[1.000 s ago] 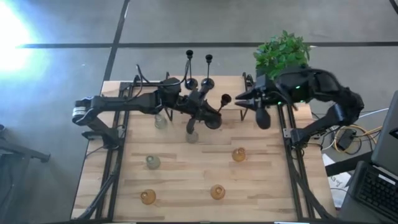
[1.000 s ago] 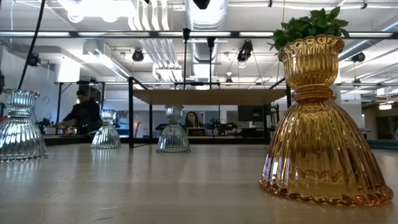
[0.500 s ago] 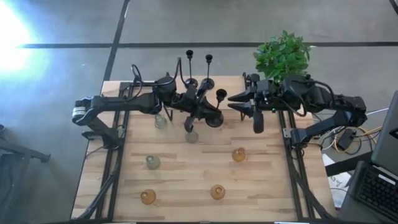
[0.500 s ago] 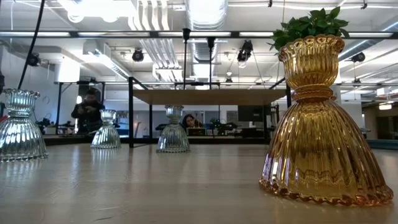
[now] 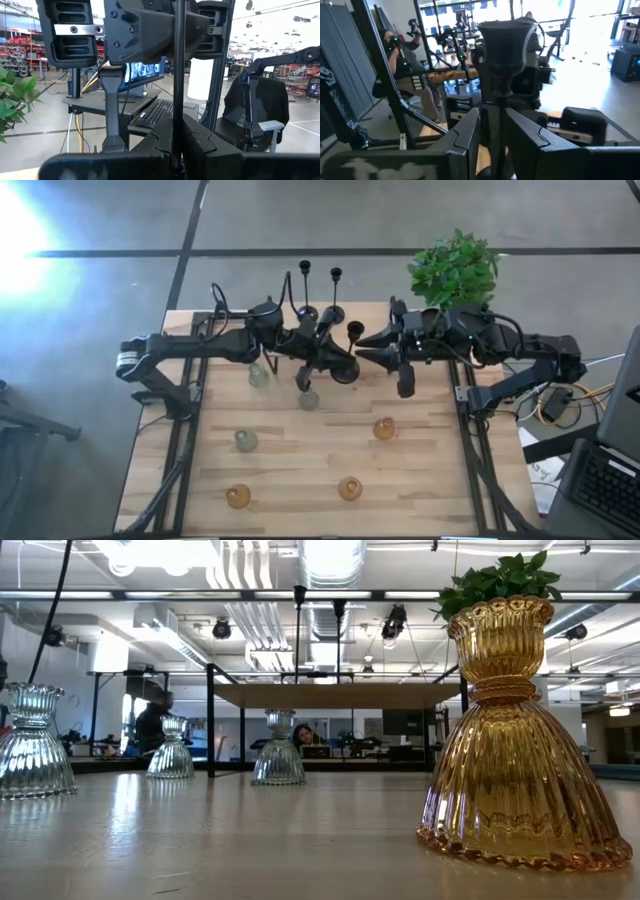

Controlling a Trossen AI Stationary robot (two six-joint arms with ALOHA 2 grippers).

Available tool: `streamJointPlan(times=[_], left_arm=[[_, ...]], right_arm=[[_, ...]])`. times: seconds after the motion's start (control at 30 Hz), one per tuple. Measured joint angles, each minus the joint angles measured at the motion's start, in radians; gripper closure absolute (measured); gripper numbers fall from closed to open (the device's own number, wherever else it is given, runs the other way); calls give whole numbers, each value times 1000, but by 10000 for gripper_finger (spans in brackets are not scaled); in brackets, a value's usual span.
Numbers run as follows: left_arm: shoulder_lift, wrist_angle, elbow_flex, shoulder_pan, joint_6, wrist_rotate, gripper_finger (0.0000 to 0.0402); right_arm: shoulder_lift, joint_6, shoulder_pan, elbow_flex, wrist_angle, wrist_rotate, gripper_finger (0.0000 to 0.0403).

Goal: Pick & Place candle stick holders
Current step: Put the black candle holder on the shelf

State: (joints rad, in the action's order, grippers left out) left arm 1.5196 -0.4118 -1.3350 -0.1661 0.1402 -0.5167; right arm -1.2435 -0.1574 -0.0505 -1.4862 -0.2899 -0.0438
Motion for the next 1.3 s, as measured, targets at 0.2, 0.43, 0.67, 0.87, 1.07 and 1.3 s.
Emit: streamJointPlan(times=[0.2, 0.43, 0.67, 0.87, 1.07, 1.3], left_arm=[[0, -4, 0, 0, 1, -13, 384], [0, 0, 0, 0, 8, -24, 384], [0, 3, 0, 0, 19, -24, 384], [0, 1, 0, 0, 22, -24, 384], [0, 1, 0, 0, 26, -24, 384], [0, 6, 0, 0, 24, -24, 384]], right_arm=[[-36, 2, 0, -20, 22, 3, 317], [-67, 12, 1, -45, 16, -1, 332], [-74, 19, 1, -48, 13, -32, 329], [-73, 21, 3, -48, -8, -74, 326], [-73, 21, 3, -48, -16, -88, 326], [-80, 19, 3, -48, 9, -83, 326]])
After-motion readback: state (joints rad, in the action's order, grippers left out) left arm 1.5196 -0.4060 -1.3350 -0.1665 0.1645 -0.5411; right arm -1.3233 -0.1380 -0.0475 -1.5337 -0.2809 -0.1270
